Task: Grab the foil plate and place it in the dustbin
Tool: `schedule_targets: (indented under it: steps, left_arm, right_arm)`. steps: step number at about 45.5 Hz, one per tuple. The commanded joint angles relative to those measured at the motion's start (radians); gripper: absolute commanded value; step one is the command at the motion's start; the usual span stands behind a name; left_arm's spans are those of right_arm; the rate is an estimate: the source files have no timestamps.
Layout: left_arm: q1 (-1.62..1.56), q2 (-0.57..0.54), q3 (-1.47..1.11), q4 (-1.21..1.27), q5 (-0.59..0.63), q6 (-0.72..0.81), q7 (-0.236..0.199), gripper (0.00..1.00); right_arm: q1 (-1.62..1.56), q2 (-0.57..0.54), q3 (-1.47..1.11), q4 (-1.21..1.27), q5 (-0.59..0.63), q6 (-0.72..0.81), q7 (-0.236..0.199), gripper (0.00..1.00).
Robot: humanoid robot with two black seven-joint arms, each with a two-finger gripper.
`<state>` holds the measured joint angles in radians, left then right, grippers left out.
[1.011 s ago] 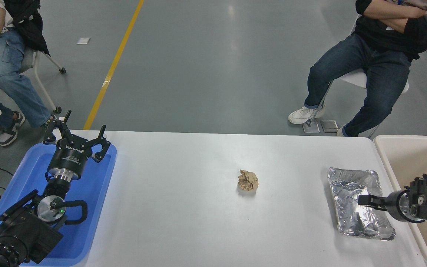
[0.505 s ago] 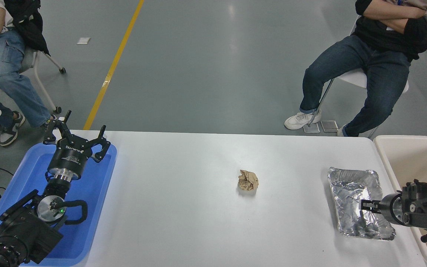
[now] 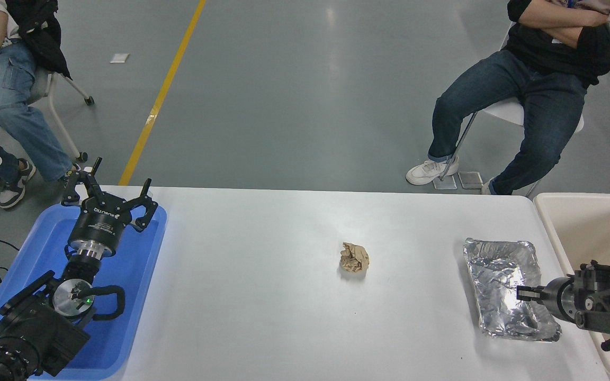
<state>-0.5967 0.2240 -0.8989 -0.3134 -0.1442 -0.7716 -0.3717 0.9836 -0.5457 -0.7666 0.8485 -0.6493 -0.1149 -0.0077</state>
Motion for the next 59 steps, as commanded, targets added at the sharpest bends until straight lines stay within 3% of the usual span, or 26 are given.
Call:
schedule_targets:
  steps: [1, 22, 44, 59]
  left_arm:
    - [0.0, 0.0, 0.0, -0.001, 0.0, 0.0, 0.001, 1.0]
    - [0.0, 0.0, 0.0, 0.0, 0.0, 0.0, 0.001, 1.0]
    - [0.0, 0.0, 0.0, -0.001, 0.0, 0.0, 0.001, 1.0]
    - [0.0, 0.0, 0.0, -0.001, 0.0, 0.0, 0.001, 1.0]
  right_arm:
    - [0.001, -0.002, -0.005, 0.001, -0.024, 0.004, -0.008, 0.0]
    - [0.102, -0.066, -0.006, 0.058, -0.026, 0.053, -0.008, 0.0]
    - [0.599, -0.287, -0.006, 0.193, -0.024, 0.523, -0.014, 0.0]
    - [0.909, -0.316, -0.123, 0.198, -0.02, 0.719, -0.014, 0.0]
